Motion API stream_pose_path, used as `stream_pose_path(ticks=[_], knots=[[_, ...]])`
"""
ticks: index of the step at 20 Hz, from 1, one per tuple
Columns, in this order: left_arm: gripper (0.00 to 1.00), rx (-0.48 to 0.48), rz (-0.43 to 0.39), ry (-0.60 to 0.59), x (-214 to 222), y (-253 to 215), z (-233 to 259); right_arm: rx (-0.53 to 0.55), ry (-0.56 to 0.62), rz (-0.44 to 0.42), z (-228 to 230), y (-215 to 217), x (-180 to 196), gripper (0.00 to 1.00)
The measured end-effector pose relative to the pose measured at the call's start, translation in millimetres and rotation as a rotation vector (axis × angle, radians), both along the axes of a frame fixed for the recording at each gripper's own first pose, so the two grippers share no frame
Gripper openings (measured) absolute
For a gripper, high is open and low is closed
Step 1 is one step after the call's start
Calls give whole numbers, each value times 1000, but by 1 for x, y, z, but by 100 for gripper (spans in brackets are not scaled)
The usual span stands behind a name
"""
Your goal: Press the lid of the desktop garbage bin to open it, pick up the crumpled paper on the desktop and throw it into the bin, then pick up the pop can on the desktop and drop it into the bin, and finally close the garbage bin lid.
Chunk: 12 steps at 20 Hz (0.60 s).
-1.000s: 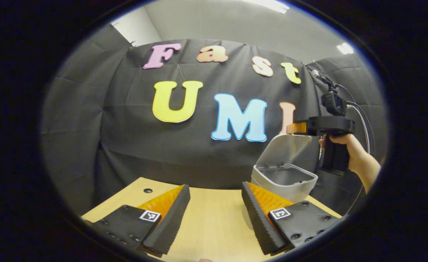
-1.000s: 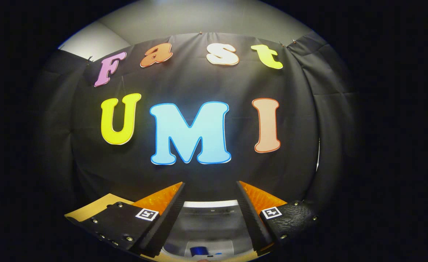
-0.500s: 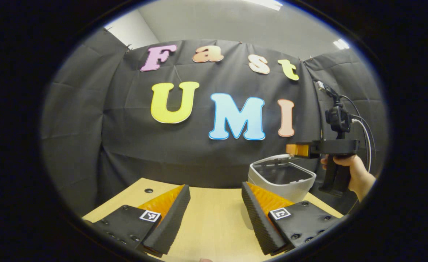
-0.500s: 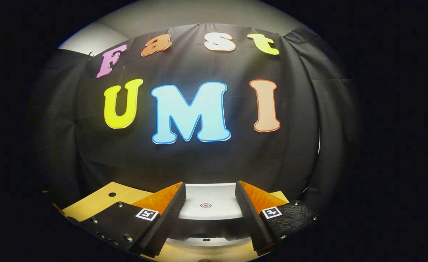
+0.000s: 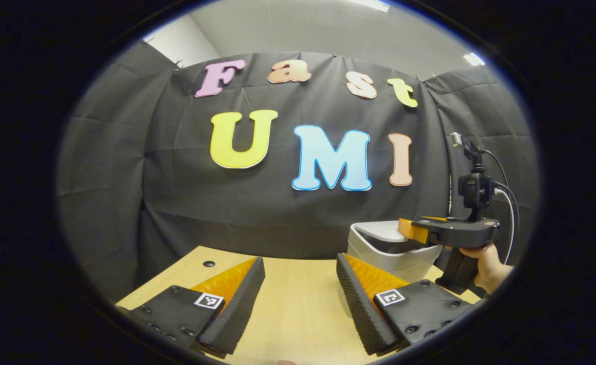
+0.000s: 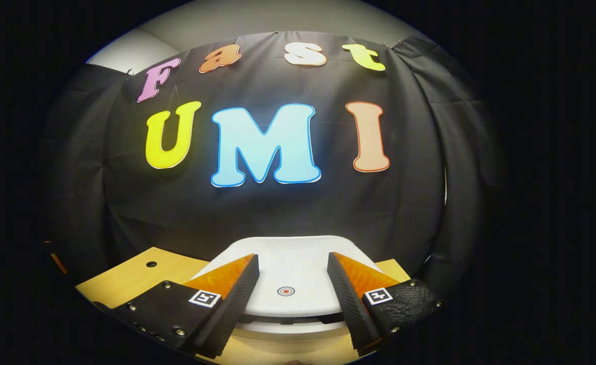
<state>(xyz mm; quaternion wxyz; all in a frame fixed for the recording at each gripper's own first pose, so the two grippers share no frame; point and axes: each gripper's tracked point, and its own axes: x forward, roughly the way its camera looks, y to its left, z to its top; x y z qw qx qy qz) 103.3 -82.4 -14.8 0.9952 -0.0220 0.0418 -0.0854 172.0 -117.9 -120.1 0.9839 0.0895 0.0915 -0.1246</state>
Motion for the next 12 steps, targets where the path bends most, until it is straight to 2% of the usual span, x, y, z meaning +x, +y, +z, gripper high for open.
stream_pose_path(ticks=[3, 4, 5, 8, 11, 12], knots=[[93, 5, 5, 1, 1, 1, -1, -30, -31, -16, -2, -3, 1, 89], [93, 6, 4, 1, 1, 1, -1, -37, -37, -14, -4, -2, 2, 100], [93, 6, 4, 2, 1, 0, -1, -37, -34, -14, -5, -1, 1, 97], [96, 9, 4, 1, 2, -2, -2, -33, -12, -5, -16, 0, 2, 97], [93, 7, 3, 3, 2, -4, -4, -61, -24, -1, -16, 1, 3, 100], [96, 7, 4, 5, 3, -4, -4, -58, -32, 1, -16, 0, 2, 98]])
